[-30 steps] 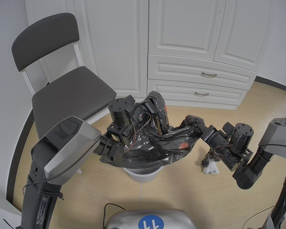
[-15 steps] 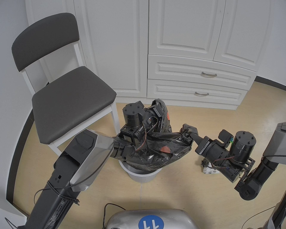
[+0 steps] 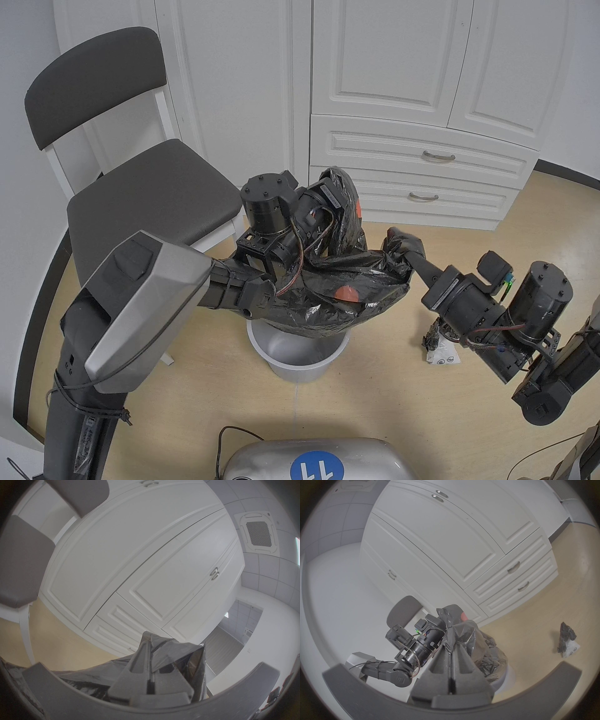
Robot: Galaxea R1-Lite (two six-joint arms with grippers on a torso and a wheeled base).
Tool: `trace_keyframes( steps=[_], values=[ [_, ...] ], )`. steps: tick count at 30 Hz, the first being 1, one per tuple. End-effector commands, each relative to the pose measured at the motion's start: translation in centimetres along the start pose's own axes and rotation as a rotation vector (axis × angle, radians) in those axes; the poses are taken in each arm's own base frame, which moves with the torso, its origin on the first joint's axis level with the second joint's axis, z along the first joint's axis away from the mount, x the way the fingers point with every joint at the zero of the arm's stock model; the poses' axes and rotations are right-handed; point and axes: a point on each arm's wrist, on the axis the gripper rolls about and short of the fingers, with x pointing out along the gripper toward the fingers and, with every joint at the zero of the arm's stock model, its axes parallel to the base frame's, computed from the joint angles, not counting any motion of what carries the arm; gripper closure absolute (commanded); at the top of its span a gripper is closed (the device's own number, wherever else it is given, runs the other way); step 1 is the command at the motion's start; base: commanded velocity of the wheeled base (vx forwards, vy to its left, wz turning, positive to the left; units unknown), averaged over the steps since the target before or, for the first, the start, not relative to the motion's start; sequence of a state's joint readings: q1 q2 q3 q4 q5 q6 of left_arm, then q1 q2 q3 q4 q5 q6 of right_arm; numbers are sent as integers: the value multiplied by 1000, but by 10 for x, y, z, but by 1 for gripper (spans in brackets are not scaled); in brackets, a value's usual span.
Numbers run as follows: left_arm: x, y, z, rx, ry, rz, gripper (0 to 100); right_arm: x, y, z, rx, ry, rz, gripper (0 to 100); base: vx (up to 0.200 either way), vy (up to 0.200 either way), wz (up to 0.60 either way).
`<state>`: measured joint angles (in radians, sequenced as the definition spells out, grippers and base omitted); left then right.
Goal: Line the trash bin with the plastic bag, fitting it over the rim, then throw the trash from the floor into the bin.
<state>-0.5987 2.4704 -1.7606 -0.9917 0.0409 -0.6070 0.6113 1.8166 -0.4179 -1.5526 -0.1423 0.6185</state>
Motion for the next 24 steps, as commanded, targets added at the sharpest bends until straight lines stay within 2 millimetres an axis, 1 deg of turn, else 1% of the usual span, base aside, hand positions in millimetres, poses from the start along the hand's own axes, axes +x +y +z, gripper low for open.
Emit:
trace_keyframes(
  steps=[1,6,9,10,11,13,14,15,16,17,22,24],
  values=[
    [-4,-23,21,-6,-32,-37,100,-11,16,18,13,-69,62,100,0,0,0],
    [-4,-21,19,-6,-28,-35,100,-12,16,13,12,-44,59,100,0,0,0],
    [-3,-12,6,-5,-8,-16,100,-7,9,3,8,-11,36,100,0,0,0],
    [-2,-3,-3,-3,5,0,100,-5,6,-3,7,6,26,100,0,0,0],
    [-2,2,-8,-2,9,6,100,-3,3,-7,7,21,17,100,0,0,0],
    [-1,10,-12,1,10,12,100,-1,0,-13,7,40,5,100,0,0,0],
    [-1,24,-18,4,18,30,100,3,-5,-23,5,71,-13,100,0,0,0],
    [-1,32,-23,5,26,45,100,5,-7,-28,1,87,-21,100,0,0,0],
    [-1,35,-25,3,28,52,100,5,-8,-30,0,93,-23,100,0,0,0],
    [-3,46,-33,-16,39,79,100,6,-9,-34,-3,103,-28,100,0,0,0],
    [-15,55,-40,-62,40,118,100,3,-1,-26,1,77,-4,100,0,0,0],
    [-20,52,-33,-61,16,104,100,2,3,-25,7,74,9,100,0,0,0]
  ],
)
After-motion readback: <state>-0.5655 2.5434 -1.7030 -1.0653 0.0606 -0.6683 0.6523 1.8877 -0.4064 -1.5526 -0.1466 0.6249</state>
